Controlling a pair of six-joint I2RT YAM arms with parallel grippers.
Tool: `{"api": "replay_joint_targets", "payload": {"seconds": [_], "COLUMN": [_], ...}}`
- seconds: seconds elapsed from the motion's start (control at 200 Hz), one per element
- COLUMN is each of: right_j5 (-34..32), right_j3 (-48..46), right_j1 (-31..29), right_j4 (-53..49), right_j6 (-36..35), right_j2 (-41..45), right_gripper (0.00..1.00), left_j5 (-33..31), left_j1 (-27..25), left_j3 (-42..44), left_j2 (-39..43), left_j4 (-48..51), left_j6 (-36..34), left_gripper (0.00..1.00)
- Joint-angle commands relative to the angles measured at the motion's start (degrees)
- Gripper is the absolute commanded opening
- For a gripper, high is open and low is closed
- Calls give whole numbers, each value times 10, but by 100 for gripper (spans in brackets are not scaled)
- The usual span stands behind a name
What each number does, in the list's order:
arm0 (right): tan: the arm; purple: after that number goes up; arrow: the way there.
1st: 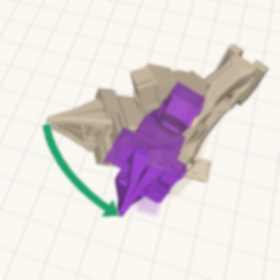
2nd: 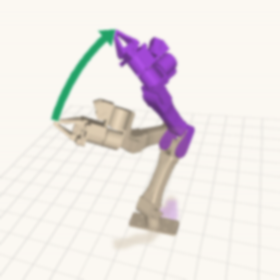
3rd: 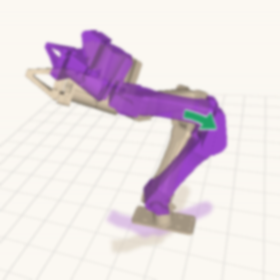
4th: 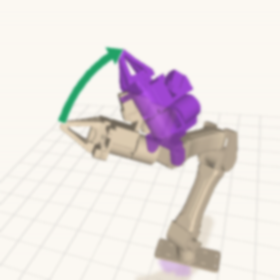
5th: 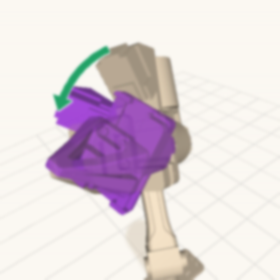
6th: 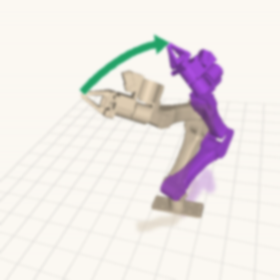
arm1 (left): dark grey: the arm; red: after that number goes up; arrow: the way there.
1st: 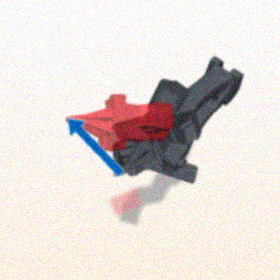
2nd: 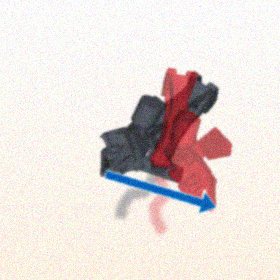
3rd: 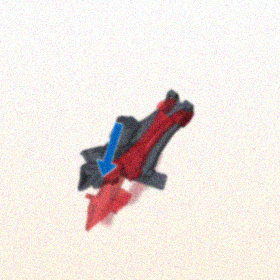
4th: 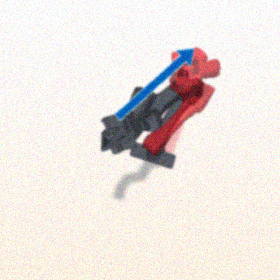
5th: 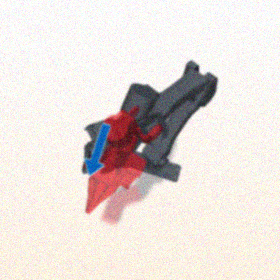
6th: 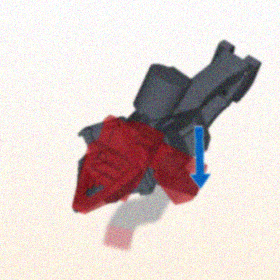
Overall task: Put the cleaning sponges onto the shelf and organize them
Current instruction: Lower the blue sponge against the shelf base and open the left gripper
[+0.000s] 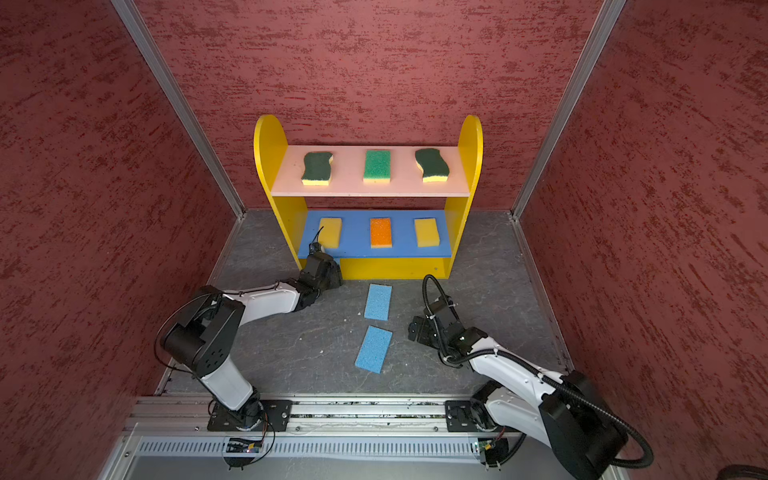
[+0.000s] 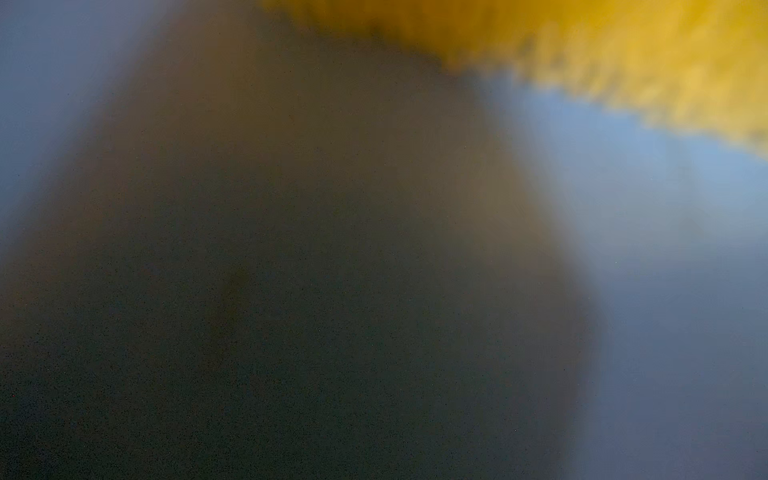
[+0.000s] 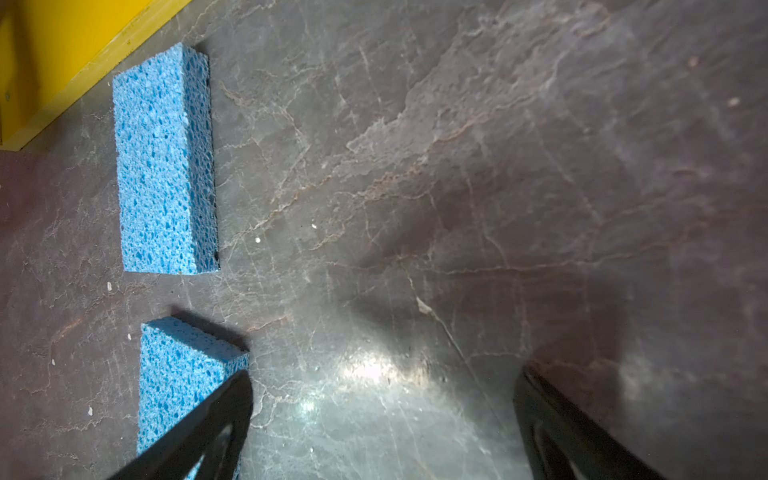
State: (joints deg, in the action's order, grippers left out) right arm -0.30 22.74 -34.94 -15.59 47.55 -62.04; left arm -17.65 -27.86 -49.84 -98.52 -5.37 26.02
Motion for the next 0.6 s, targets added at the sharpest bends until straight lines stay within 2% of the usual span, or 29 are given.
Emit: {"api": "replay_joint_targets", "payload": {"seconds": [0.0, 0.596], "right_j5": [-4, -2], "right_j3": [-9, -8], "right_j1": [-3, -3], "right_j4": [6, 9], "right_j6": [6, 6], "right_j2": [-5, -9], "right_gripper": [99, 99], "left_j5": [15, -2], "left_j1": [2, -5], "left_j3": [-5, 41], "left_j2": [-21, 0], "left_j4": [5, -9], "left_j6": [-6, 8], "left_gripper": [72, 72]}}
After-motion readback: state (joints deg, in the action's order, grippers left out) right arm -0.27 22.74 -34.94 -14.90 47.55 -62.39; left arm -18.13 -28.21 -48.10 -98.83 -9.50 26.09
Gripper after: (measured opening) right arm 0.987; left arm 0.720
